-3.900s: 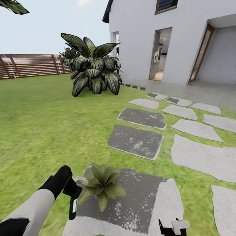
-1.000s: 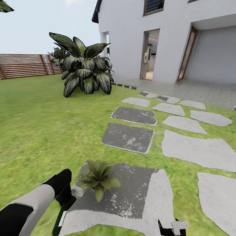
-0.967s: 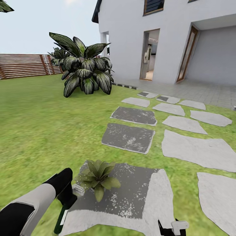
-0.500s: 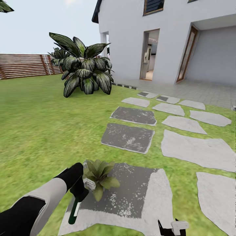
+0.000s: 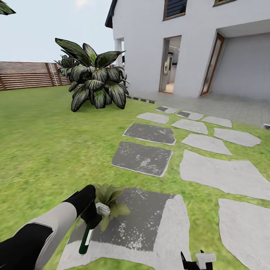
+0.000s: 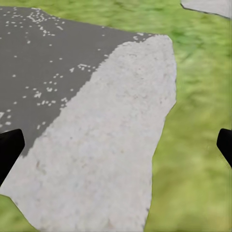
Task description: Pick up the pesticide atomizer in the garden and spray insectifuge to fully cover both potted plants in the garden.
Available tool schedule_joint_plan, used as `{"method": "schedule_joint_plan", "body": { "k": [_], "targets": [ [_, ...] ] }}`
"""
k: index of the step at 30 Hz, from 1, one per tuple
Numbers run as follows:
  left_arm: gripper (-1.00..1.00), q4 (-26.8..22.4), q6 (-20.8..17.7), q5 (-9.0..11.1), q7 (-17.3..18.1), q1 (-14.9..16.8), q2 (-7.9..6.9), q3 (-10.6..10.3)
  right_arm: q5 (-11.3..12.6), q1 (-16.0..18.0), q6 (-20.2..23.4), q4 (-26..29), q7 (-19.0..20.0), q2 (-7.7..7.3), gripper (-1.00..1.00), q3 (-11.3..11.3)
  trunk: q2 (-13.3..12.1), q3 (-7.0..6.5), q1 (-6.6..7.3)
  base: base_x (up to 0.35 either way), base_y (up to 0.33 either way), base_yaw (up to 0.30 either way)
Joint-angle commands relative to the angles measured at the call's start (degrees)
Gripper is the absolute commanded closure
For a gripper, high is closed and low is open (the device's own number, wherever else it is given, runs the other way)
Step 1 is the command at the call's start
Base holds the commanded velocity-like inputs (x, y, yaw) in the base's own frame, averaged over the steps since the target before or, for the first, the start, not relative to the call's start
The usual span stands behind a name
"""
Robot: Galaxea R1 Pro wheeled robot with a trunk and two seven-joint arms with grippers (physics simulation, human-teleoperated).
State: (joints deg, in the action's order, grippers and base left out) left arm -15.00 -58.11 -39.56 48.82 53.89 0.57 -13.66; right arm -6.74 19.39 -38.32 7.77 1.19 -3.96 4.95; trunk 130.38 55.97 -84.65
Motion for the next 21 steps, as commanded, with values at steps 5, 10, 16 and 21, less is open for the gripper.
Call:
{"method": "schedule_joint_plan", "body": {
  "k": [5, 10, 16, 21],
  "targets": [
    [1.00, -0.1, -0.2, -0.5, 0.6, 2.0, 0.35, 0.0, -0.6, 0.0, -0.2, 0.0, 0.1, 0.01, -1.00, 0.5, 0.0, 0.05, 0.01, 0.002, -0.003, 0.000],
    [1.00, 0.2, -0.3, -0.4, 0.6, 3.4, 0.69, 0.1, -0.6, 0.0, -0.2, 0.0, 0.1, 0.01, -1.00, 0.5, 0.0, 0.05, 0.01, 0.000, 0.000, 0.000],
    [1.00, 0.8, -0.2, -0.5, 0.6, 2.8, 0.55, -0.4, -0.6, 0.0, -0.2, 0.0, 0.1, 0.01, -1.00, 0.5, 0.0, 0.05, 0.01, 0.027, 0.000, 0.000],
    [1.00, 1.3, -0.1, -0.8, 0.6, 2.3, 0.57, -0.4, -0.6, 0.0, -0.2, 0.0, 0.1, 0.01, -1.00, 0.5, 0.0, 0.05, 0.01, 0.042, 0.000, 0.000]
  ]
}}
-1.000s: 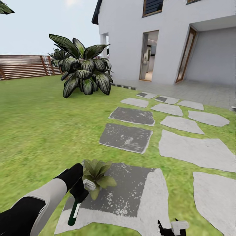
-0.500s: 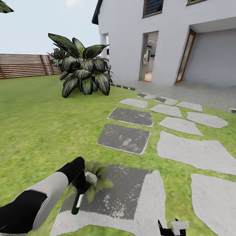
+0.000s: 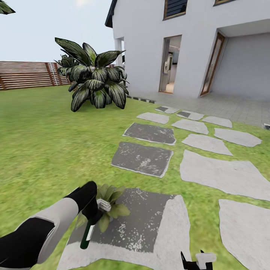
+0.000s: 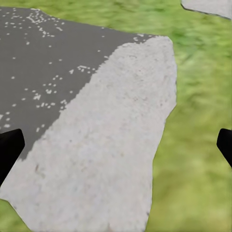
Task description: Pick up the pesticide atomizer in the garden and spray insectifuge to fully cover both potted plants in the garden.
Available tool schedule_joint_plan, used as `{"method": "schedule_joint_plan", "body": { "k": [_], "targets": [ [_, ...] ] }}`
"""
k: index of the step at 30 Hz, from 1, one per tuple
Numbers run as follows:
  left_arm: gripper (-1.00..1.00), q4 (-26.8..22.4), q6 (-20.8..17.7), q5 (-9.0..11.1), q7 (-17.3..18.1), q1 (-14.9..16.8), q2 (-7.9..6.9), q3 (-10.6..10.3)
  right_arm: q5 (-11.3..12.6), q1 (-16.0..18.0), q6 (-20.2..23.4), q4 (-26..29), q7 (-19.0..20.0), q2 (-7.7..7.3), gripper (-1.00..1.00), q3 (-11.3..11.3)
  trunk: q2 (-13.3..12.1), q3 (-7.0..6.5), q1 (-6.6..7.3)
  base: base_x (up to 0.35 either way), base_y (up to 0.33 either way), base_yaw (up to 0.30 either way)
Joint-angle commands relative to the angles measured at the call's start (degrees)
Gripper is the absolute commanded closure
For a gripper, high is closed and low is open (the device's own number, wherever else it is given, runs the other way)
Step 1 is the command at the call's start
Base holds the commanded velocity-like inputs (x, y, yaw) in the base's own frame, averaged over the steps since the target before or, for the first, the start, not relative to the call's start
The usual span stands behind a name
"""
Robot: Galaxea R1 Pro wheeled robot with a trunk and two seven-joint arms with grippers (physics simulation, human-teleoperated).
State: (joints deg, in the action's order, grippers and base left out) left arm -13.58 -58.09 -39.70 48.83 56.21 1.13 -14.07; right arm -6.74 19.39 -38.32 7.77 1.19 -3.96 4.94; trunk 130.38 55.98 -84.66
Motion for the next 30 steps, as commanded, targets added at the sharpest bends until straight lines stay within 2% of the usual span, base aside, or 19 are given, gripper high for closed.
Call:
{"method": "schedule_joint_plan", "body": {
  "k": [1, 16, 23, 28, 30],
  "targets": [
    [1.00, 0.1, -0.1, -0.6, 0.6, -0.2, 0.04, 0.0, -0.6, 0.0, -0.2, 0.0, 0.1, 0.01, -1.00, 0.5, 0.0, 0.05, 0.01, 0.010, 0.000, 0.000],
    [1.00, 0.8, 0.2, -0.6, 0.6, -2.9, 0.20, 0.1, -0.6, 0.0, -0.2, 0.0, 0.3, -0.25, -1.00, 0.4, 0.0, 0.05, 0.01, 0.007, 0.000, 0.000],
    [1.00, 0.7, -0.1, -0.6, 0.6, -2.9, 0.31, 0.1, -0.6, 0.0, -0.2, -0.1, 0.3, -0.26, -1.00, 0.3, 0.0, 0.05, 0.01, 0.220, 0.000, 0.000],
    [1.00, 0.7, -0.2, -0.6, 0.6, -2.4, 1.29, 0.0, -0.7, 0.0, -0.1, -0.1, 0.3, -0.25, -1.00, 0.3, 0.0, 0.05, 0.01, 0.060, 0.000, 0.000],
    [1.00, 0.7, -0.2, -0.6, 0.6, -2.2, 2.35, 0.0, -0.7, 0.0, -0.1, -0.1, 0.3, -0.20, -1.00, 0.3, 0.0, 0.05, 0.01, 0.006, 0.000, 0.000]
  ]
}}
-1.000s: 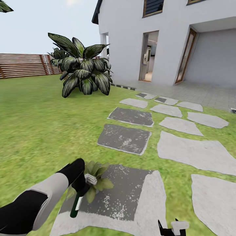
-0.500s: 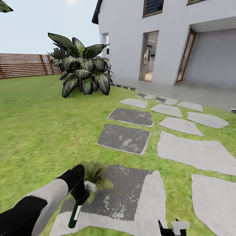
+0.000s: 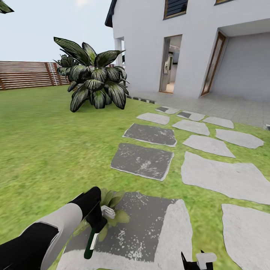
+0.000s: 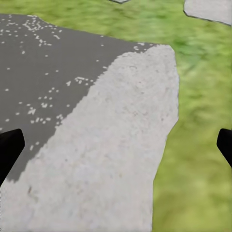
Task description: Pick up the pesticide atomizer in the garden and spray insectifuge to fully cover both potted plants in the garden.
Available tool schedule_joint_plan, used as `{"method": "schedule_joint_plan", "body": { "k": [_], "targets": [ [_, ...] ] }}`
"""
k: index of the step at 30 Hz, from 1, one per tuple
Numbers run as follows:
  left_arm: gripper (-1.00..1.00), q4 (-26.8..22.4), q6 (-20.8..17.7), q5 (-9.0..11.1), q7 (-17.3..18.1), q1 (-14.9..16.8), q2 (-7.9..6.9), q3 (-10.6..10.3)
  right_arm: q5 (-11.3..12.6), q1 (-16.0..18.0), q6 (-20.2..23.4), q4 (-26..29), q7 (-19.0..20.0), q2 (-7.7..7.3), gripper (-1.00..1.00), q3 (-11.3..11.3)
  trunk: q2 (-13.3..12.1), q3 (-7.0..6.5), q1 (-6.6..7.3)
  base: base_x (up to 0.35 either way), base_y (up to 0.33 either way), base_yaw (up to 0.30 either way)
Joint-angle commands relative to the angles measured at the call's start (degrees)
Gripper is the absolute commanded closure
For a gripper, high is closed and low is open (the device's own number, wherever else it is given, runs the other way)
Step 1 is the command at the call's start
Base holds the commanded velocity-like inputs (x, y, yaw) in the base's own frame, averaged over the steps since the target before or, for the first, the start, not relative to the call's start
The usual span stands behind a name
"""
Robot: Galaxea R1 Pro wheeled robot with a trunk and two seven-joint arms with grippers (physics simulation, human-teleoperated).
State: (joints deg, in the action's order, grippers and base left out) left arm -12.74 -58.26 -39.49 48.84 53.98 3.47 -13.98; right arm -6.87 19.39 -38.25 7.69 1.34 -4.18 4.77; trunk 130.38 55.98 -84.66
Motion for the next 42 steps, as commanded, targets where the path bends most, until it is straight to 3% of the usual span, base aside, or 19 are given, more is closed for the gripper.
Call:
{"method": "schedule_joint_plan", "body": {
  "k": [1, 5, 12, 30, 37, 42],
  "targets": [
    [1.00, -0.1, 0.0, -0.8, 0.6, 0.0, 0.62, -0.1, -0.5, 0.0, -0.2, 0.0, 0.1, -0.01, -1.00, 0.5, 0.0, 0.05, 0.01, 0.002, 0.000, 0.000],
    [1.00, 0.0, 0.1, -0.8, 0.6, -0.4, 1.16, -0.1, -0.6, 0.0, -0.2, 0.0, 0.2, 0.00, -1.00, 0.5, 0.0, 0.05, 0.01, 0.000, 0.000, 0.000],
    [1.00, 0.2, 0.4, -0.8, 0.6, -2.1, -0.25, -0.4, -0.6, 0.0, -0.2, 0.0, 0.1, 0.04, -1.00, 0.5, 0.0, 0.05, 0.01, 0.000, 0.000, 0.000],
    [1.00, -0.2, -0.2, -0.8, 0.6, -1.3, 1.07, -0.1, -0.6, 0.0, -0.2, 0.0, 0.1, 0.04, -1.00, 0.5, 0.0, 0.05, 0.01, -0.045, -0.049, 0.000],
    [1.00, 0.0, 0.2, -0.8, 0.6, -2.1, 0.35, -0.4, -0.6, 0.0, -0.2, 0.0, 0.1, 0.04, -1.00, 0.5, 0.0, 0.05, 0.01, 0.000, 0.000, 0.000],
    [1.00, 0.1, 0.5, -0.8, 0.6, -2.4, -1.76, -0.4, -0.7, 0.0, -0.2, 0.0, 0.1, 0.04, -1.00, 0.5, 0.0, 0.05, 0.01, 0.000, 0.000, 0.000]
  ]
}}
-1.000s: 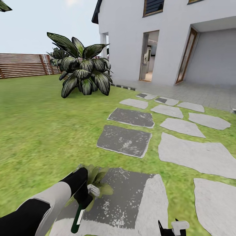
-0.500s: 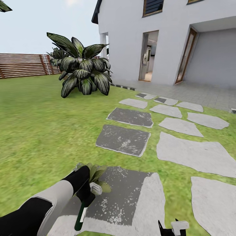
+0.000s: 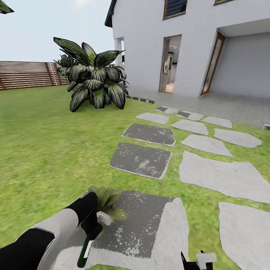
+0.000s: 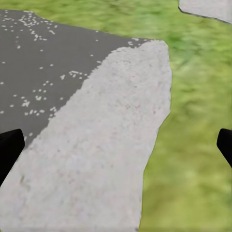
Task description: Pick up the pesticide atomizer in the garden and spray insectifuge to fully cover both potted plants in the garden.
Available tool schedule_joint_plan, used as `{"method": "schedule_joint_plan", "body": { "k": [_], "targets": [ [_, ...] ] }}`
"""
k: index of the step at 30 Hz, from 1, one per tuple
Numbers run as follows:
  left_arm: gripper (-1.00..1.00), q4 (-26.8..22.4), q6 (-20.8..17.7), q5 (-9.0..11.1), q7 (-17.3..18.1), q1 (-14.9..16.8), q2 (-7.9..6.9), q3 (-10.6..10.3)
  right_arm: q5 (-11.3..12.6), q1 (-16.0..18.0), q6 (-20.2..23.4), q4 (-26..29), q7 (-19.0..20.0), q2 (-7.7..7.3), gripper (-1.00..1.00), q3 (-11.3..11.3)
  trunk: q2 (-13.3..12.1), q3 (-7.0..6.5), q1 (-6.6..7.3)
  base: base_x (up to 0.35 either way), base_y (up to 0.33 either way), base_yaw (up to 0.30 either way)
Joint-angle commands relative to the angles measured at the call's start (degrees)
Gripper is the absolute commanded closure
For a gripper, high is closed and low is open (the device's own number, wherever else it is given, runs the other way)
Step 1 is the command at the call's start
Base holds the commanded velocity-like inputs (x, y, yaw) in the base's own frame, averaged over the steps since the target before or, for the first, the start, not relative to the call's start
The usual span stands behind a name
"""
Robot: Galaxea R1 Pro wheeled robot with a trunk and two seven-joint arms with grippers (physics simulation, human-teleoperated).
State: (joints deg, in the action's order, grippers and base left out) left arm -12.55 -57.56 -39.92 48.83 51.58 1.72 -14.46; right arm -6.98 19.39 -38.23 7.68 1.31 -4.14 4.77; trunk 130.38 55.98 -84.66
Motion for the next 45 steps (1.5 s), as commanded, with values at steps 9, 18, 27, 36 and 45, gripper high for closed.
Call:
{"method": "schedule_joint_plan", "body": {
  "k": [9, 18, 27, 36, 45],
  "targets": [
    [1.00, -0.2, 0.0, -0.6, 0.6, -1.6, -0.26, -0.2, -0.6, 0.0, -0.2, 0.0, 0.2, 0.09, -1.00, 0.5, 0.0, 0.05, 0.01, 0.000, 0.000, 0.000],
    [1.00, -0.4, -0.2, -0.6, 0.6, -1.5, 0.22, -0.4, -0.6, 0.0, -0.2, 0.0, 0.1, 0.10, -1.00, 0.5, 0.0, 0.05, 0.01, 0.000, -0.104, 0.000],
    [1.00, -0.3, -0.3, -0.6, 0.6, -1.5, -0.76, -0.7, -0.6, 0.0, -0.2, 0.0, 0.2, 0.10, -1.00, 0.5, 0.0, 0.05, 0.01, -0.208, -0.037, 0.000],
    [1.00, -0.8, -0.6, -0.8, 0.4, -1.1, -1.17, -0.5, -0.6, 0.0, -0.2, 0.0, 0.2, 0.10, -1.00, 0.5, 0.0, 0.05, 0.01, -0.186, 0.193, 0.000],
    [1.00, -0.9, -0.7, -0.8, 0.4, -0.7, -2.57, -0.4, -0.6, 0.0, -0.2, 0.0, 0.1, 0.10, -1.00, 0.5, 0.0, 0.05, 0.01, -0.004, 0.271, 0.000]
  ]
}}
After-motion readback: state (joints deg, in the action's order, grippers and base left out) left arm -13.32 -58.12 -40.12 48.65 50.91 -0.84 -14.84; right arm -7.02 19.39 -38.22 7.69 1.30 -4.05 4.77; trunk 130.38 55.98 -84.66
